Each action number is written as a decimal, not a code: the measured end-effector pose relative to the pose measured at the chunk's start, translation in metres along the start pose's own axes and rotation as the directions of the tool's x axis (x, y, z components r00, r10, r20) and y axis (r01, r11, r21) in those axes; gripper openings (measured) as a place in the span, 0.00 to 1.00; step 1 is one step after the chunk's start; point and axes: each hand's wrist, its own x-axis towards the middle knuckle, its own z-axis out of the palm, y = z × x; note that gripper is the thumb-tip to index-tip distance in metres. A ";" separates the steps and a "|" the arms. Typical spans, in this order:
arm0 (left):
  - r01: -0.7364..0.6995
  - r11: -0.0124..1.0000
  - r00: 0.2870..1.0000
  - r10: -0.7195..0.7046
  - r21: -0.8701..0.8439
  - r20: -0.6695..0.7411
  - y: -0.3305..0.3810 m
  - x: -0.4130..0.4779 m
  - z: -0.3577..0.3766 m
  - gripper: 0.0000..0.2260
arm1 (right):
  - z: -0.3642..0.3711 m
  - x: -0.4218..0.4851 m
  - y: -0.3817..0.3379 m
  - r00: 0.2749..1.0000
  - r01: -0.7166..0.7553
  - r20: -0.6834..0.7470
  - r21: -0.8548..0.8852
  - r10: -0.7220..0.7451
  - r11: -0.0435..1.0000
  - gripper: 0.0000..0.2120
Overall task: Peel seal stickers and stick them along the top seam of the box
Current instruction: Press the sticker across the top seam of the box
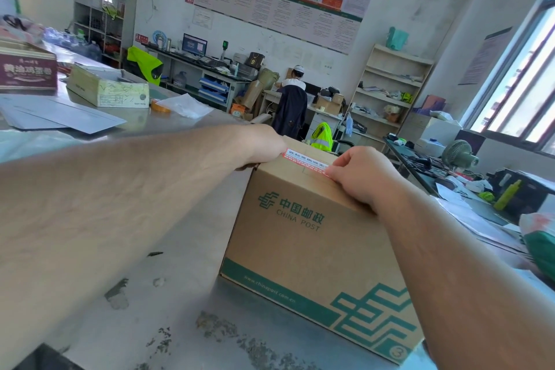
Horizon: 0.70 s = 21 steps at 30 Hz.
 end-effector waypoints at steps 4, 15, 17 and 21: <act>0.080 0.916 0.995 -0.050 -0.394 0.085 -0.021 -0.020 0.003 0.11 | -0.002 -0.005 0.001 1.000 0.007 0.015 0.027 -0.007 1.000 0.10; -0.193 0.802 0.921 -0.050 -0.565 -0.385 -0.029 -0.094 -0.008 0.11 | 0.012 -0.055 -0.011 0.969 0.073 -0.245 0.119 -0.042 0.990 0.06; -0.232 0.800 0.908 -0.026 -0.554 -0.418 -0.029 -0.108 -0.009 0.12 | 0.014 -0.071 -0.010 0.936 0.121 -0.343 0.088 -0.084 0.989 0.08; -0.210 0.833 0.923 -0.003 -0.512 -0.384 -0.033 -0.140 0.007 0.13 | 0.021 -0.107 -0.003 0.883 0.188 -0.453 0.104 -0.121 0.977 0.06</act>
